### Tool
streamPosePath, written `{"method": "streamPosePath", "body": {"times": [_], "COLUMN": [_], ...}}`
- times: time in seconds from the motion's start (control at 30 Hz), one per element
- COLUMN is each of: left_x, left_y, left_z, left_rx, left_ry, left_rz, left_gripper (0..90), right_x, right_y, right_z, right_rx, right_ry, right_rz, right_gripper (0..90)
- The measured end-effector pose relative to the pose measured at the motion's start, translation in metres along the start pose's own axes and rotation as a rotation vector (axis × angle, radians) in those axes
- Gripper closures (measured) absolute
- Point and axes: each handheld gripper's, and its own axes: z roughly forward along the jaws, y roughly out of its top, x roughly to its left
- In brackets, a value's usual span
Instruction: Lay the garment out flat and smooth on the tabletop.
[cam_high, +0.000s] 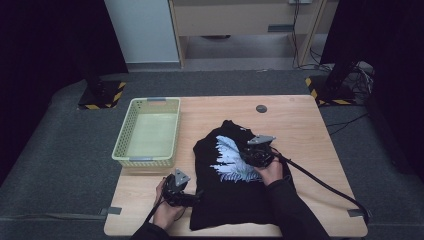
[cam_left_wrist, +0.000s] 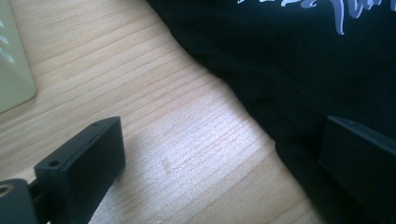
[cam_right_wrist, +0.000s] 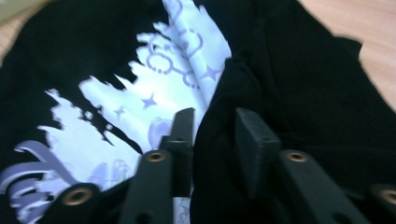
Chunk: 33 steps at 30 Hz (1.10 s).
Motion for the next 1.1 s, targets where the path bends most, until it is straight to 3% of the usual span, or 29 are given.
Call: {"method": "streamPosePath", "body": {"times": [0.2, 0.33, 0.5, 0.7, 1.0, 1.1], "left_x": [0.0, 0.0, 0.0, 0.0, 0.0, 0.0], "left_y": [0.0, 0.0, 0.0, 0.0, 0.0, 0.0], "left_z": [0.0, 0.0, 0.0, 0.0, 0.0, 0.0], "left_rx": [0.0, 0.0, 0.0, 0.0, 0.002, 0.002], "left_ry": [0.0, 0.0, 0.0, -0.002, -0.003, -0.003], "left_rz": [0.0, 0.0, 0.0, 0.002, 0.004, 0.004], "left_gripper": [0.2, 0.2, 0.2, 0.2, 0.2, 0.2], "right_x": [-0.008, -0.023, -0.043, -0.063, -0.077, -0.079], "right_y": [0.019, 0.033, 0.038, 0.036, 0.027, 0.024], "right_z": [-0.027, -0.038, -0.032, -0.014, 0.012, 0.018], "right_rx": [-0.088, -0.125, -0.097, -0.035, 0.052, 0.078], "right_ry": [0.012, -0.028, -0.084, -0.108, -0.067, -0.061], "right_rz": [0.032, 0.039, 0.048, 0.067, 0.101, 0.102], "right_gripper": [60.0, 58.5, 55.3, 52.2, 49.3, 52.5]}}
